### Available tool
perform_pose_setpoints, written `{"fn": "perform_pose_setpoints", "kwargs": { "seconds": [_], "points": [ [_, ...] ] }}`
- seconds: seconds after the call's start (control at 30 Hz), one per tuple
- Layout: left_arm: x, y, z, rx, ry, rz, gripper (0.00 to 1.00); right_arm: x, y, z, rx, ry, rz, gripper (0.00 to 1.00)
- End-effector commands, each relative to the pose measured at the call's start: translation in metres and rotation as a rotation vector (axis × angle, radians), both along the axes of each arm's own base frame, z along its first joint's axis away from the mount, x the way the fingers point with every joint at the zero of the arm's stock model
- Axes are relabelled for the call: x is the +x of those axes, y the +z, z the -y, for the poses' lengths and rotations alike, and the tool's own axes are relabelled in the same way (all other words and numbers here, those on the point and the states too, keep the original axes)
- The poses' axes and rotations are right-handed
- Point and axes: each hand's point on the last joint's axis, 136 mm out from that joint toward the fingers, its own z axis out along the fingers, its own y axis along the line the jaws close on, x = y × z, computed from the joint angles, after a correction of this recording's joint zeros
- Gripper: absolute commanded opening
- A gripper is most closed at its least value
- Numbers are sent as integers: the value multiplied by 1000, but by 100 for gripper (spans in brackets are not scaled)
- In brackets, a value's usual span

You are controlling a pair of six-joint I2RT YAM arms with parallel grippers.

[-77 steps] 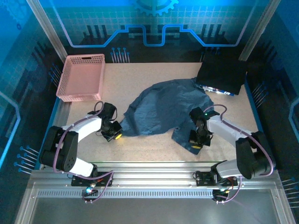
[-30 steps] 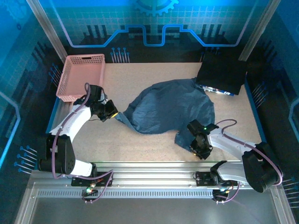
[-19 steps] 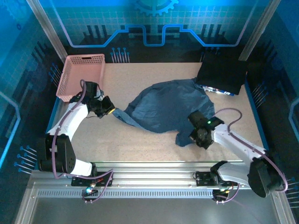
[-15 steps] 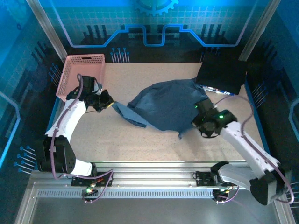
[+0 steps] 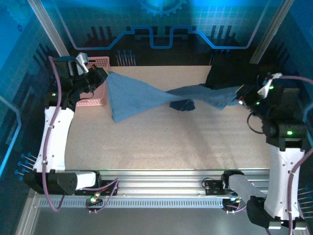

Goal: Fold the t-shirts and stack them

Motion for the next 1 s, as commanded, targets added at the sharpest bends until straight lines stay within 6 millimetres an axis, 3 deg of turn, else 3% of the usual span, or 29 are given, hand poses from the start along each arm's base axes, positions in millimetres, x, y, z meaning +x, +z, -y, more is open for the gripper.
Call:
{"fn": "perform_pose_setpoints", "kwargs": {
  "seconds": [0.0, 0.23, 0.53, 0.67, 0.8, 0.97],
  "points": [
    [-23, 61, -6, 32, 25, 161, 0, -13, 62, -9, -55, 99, 176, 0],
    [-58, 145, -10, 128, 48, 380, 0, -27, 148, -9, -58, 113, 380, 0],
    [-59, 204, -15, 210, 71, 533, 0, -17, 206, -5, 10, 148, 538, 0],
    [-31, 202, -14, 206, 56, 529, 0, 9, 203, 1, 49, 172, 521, 0],
    [18, 189, -12, 192, 28, 499, 0, 46, 192, 13, 73, 183, 484, 0],
    [88, 172, -6, 133, -21, 473, 0, 118, 168, 17, 78, 224, 429, 0]
  ]
}}
